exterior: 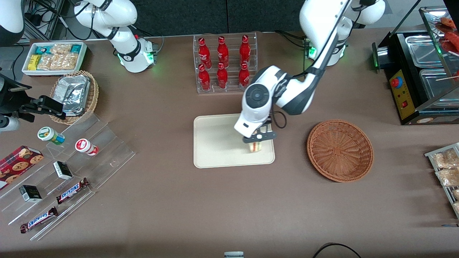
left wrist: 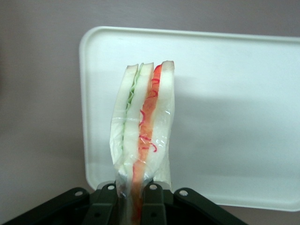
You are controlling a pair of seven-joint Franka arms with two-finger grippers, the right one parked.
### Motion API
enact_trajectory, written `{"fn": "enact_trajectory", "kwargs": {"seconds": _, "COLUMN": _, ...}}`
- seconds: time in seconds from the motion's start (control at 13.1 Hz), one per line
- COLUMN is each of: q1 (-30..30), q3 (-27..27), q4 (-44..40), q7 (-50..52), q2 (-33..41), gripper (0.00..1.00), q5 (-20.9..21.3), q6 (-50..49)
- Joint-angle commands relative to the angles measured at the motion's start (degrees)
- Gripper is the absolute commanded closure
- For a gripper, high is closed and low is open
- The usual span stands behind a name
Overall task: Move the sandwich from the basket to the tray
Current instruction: 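Lift the sandwich and carry it with the left gripper over the tray, then lower the sandwich onto the cream tray with the left gripper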
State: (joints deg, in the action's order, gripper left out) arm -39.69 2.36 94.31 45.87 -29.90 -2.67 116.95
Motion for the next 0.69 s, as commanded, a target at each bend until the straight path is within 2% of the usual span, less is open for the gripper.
{"fn": "enact_trajectory", "kwargs": {"seconds": 0.0, "q1": -2.4, "q3": -0.9, "q4": -5.5, "q7": -2.4, "q2": -4.2, "gripper": 1.00, "q5": -0.9, "q6": -0.4}}
{"fn": "enact_trajectory", "kwargs": {"seconds": 0.38, "q1": -5.2, "q3": -0.9, "q4": -14.0, "q7": 0.8, "q2": -11.8, "gripper": 1.00, "q5": -0.7, "q6": -0.6}}
{"fn": "enact_trajectory", "kwargs": {"seconds": 0.61, "q1": -6.0, "q3": -1.0, "q4": -14.7, "q7": 1.2, "q2": -13.3, "gripper": 1.00, "q5": -0.5, "q6": -0.5}}
